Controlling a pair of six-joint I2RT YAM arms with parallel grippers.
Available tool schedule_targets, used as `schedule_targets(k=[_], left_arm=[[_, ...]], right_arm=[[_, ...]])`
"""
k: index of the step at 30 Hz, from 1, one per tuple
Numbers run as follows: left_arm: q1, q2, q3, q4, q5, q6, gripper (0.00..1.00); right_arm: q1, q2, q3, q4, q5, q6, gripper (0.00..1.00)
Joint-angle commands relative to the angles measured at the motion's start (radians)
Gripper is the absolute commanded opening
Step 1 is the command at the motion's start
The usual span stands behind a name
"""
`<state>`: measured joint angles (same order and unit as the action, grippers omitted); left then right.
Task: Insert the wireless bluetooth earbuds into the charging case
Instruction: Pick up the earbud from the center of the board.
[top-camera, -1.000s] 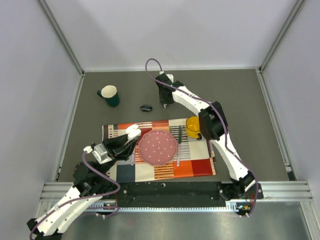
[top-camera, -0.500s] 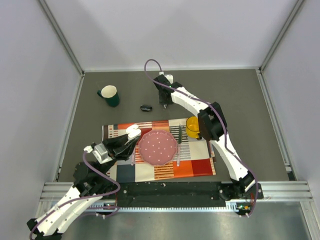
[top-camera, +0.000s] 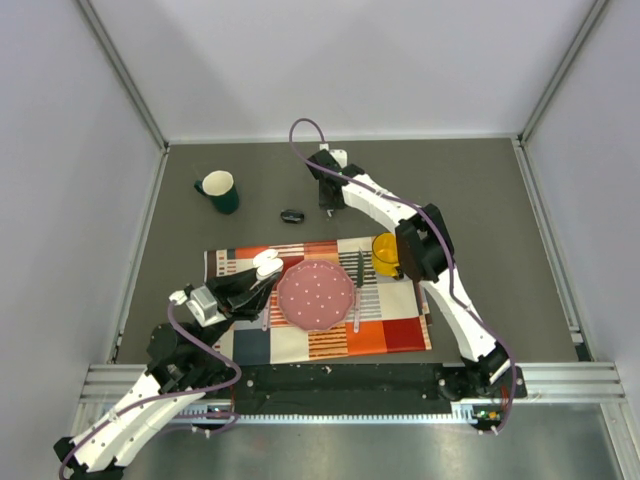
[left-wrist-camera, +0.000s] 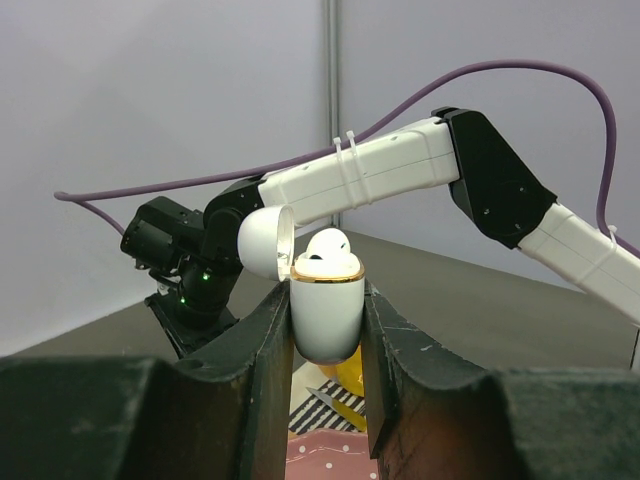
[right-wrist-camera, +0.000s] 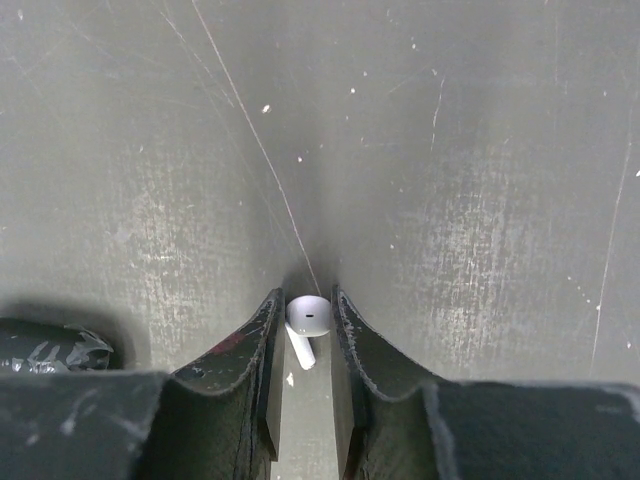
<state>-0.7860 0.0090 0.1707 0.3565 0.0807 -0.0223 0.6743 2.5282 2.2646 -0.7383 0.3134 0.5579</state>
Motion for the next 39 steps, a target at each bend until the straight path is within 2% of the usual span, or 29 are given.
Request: schedule_targets(k=[1,4,10,13,14,19,22,24,27,28,31,34,35,39], left_arm=[[0.001,-0.124,0.039,0.029,-0.012,0.013,0.0],[0.001,-0.122,0.041,0.029,-0.016,0.013,0.0],[0.001,-0.121,0.044,0.027,-0.019,0.013,0.0],[0.001,-0.119,0.044,0.027,-0.021,0.013,0.0],[0.001,-0.118,0.043,0.029,-0.024,0.013,0.0],[0.001,-0.11,0.043,0.041,-0.036,0.013,0.0],[0.001,-0.112,0.027,0.064,-0.047,0.007,0.0],[0.001,-0.11,0.012,0.085,-0.055,0.001,0.0],[0.001,-0.101,-0.002,0.113,-0.058,-0.005,0.0],[0.001,-0.095,-0.005,0.121,-0.061,-0.005,0.0],[0.001,-0.084,-0.01,0.131,-0.056,0.001,0.0],[0.001,-0.084,-0.022,0.16,-0.058,0.004,0.0],[0.001,-0.084,-0.03,0.17,-0.056,0.005,0.0],[0.001,-0.089,-0.042,0.188,-0.055,0.004,0.0]], right_arm=[[0.019,-0.026,-0.036,-0.087,-0.016,0.008,0.15],[0.019,-0.04,-0.043,-0.085,-0.026,0.011,0.06],[0.024,-0.115,-0.057,-0.063,-0.059,0.011,0.0],[0.036,-0.201,-0.143,0.019,-0.074,-0.013,0.0],[0.037,-0.274,-0.225,0.052,-0.07,-0.012,0.0],[0.056,-0.564,-0.552,0.365,-0.06,0.023,0.0],[0.079,-0.756,-0.812,0.546,-0.037,0.057,0.0],[0.096,-0.874,-0.896,0.626,-0.028,0.074,0.0],[0.146,-1.024,-1.072,0.815,0.009,0.112,0.0],[0.181,-1.058,-1.162,0.938,0.027,0.115,0.0],[0.263,-1.186,-1.287,1.12,0.105,0.114,0.0],[0.318,-1.276,-1.371,1.23,0.157,0.111,0.0],[0.352,-1.295,-1.393,1.331,0.18,0.102,0.0],[0.438,-1.359,-1.462,1.534,0.191,0.028,0.0]])
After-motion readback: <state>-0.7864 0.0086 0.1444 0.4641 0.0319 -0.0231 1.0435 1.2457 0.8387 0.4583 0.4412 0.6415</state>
